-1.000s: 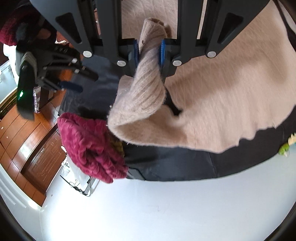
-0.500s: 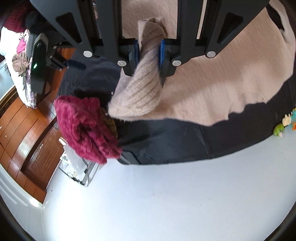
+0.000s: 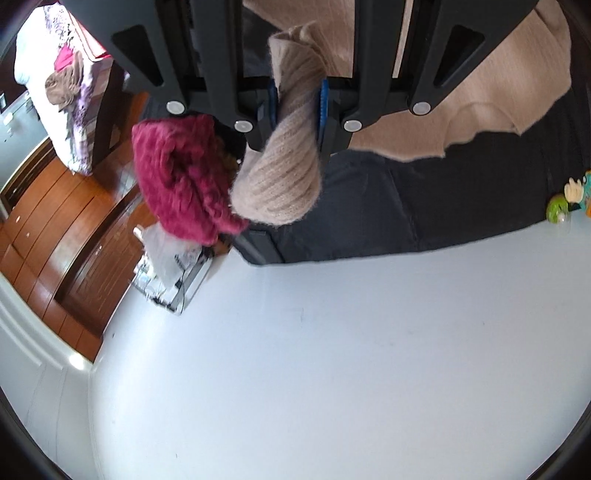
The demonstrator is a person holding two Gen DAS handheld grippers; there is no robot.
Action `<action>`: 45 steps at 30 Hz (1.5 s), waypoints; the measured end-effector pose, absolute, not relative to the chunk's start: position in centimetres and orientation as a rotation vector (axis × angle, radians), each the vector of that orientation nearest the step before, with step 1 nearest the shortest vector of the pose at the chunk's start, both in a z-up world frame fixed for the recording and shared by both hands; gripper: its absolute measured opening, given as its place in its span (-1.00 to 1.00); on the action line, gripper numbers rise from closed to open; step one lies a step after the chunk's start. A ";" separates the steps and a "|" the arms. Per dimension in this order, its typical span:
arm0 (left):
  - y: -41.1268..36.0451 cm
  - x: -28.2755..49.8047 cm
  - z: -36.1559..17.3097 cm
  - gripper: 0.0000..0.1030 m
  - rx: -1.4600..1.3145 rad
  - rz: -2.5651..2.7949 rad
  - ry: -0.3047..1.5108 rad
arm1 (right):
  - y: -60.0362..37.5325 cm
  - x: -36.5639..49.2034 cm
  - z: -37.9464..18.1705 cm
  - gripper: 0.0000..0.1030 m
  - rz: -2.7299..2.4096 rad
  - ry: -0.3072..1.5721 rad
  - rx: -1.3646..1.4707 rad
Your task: Fold clothes
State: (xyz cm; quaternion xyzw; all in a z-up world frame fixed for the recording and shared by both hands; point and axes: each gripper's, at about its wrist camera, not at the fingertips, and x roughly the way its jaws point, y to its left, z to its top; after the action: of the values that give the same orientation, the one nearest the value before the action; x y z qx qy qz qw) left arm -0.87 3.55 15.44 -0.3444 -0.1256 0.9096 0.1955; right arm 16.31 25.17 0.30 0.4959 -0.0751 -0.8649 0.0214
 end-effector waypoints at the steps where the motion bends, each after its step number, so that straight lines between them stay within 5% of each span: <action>1: 3.2 -1.1 15.8 -0.66 -0.956 2.546 -0.366 | 24.9 16.0 0.2 0.28 -2.673 -0.240 1.537; 16: -3.7 -1.2 14.5 -0.66 -1.008 2.572 -0.535 | 19.1 7.2 -1.3 0.28 -2.575 -0.329 1.467; 34: -15.3 1.6 -1.2 -0.66 -1.592 2.432 -0.850 | 20.7 4.9 -3.8 0.28 -2.662 -0.300 1.593; 40: -16.4 1.8 -5.5 -0.62 -1.732 2.371 -0.850 | 20.0 4.9 -4.0 0.28 -2.650 -0.260 1.621; 45: -16.4 1.3 -6.9 -0.54 -1.824 2.424 -0.677 | 20.0 4.7 -4.8 0.28 -2.637 -0.243 1.637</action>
State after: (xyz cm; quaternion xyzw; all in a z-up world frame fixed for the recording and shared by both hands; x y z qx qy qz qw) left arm 1.28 -16.41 -6.90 -0.5867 -0.2177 0.7798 0.0167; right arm 4.65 20.04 -4.77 0.5258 -0.0781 -0.8469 0.0140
